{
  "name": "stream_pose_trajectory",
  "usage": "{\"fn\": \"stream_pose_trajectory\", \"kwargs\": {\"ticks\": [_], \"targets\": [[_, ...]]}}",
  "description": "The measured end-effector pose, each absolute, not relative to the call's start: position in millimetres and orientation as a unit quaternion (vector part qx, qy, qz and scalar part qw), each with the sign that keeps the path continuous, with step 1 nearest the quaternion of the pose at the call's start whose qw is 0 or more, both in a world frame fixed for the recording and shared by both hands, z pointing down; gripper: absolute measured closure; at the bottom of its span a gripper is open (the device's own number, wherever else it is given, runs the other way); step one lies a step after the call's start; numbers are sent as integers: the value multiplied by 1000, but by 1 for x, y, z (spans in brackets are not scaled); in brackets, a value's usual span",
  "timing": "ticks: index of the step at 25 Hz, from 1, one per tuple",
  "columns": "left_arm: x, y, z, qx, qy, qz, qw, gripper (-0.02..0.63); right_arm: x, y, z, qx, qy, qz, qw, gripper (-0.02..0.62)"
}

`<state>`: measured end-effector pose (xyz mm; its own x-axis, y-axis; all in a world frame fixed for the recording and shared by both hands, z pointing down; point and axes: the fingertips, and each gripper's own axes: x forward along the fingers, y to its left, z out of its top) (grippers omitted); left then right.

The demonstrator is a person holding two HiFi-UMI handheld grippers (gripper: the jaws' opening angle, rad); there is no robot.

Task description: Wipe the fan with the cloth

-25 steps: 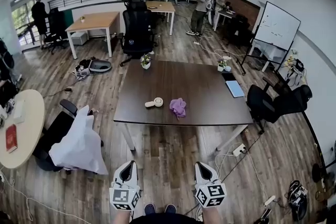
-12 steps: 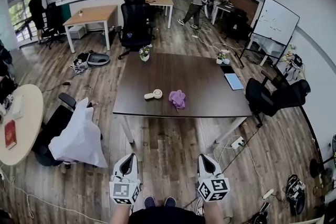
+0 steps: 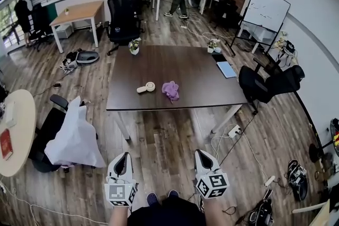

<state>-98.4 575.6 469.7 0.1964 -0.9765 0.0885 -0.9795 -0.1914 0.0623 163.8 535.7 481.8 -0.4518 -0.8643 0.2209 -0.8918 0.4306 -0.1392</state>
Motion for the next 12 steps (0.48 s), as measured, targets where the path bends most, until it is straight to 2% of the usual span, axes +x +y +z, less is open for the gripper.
{"fn": "stream_pose_trajectory", "kwargs": {"ticks": [12], "targets": [[-91, 546, 468, 777, -627, 13, 44, 611, 171, 511, 481, 523, -843, 116, 56, 584]]}}
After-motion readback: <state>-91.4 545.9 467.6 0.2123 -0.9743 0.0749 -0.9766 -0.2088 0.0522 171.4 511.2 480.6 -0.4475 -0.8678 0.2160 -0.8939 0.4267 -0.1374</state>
